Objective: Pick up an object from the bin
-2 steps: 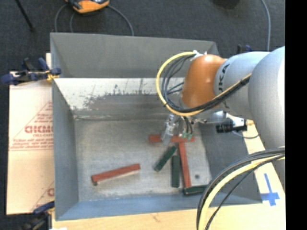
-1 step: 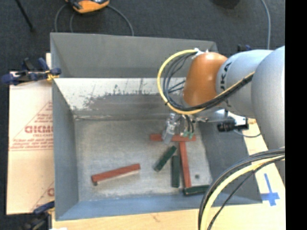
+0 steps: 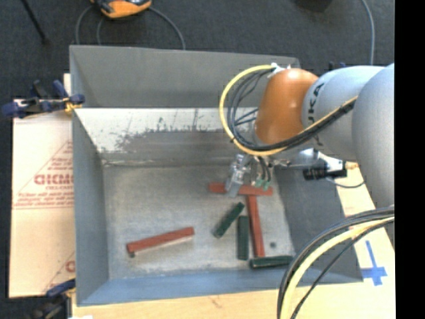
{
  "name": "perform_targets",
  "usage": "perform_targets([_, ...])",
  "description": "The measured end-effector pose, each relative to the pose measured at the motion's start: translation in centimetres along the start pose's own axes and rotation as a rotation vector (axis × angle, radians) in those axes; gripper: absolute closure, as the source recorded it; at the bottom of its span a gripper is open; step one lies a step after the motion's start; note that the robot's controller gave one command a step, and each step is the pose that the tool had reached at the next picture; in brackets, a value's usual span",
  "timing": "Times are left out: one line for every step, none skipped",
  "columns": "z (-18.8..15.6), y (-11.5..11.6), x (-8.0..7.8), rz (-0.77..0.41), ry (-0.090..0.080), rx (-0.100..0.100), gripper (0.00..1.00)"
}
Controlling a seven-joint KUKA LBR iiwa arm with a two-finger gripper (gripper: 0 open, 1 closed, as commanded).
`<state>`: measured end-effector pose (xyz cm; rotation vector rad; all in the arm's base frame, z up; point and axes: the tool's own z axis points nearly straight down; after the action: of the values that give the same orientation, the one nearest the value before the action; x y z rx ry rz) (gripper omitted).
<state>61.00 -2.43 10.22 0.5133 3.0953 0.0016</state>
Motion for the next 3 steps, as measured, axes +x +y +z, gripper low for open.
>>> perform_targets([-0.7,0.0,-0.1,-0.001,-0.003,-0.001,1.0])
perform_targets([-1.3,-0.1,0.0,-0.001,0.003,0.001,1.0])
perform_targets([-3.1,-0.1,0.0,-0.002,0.005,0.002,1.0])
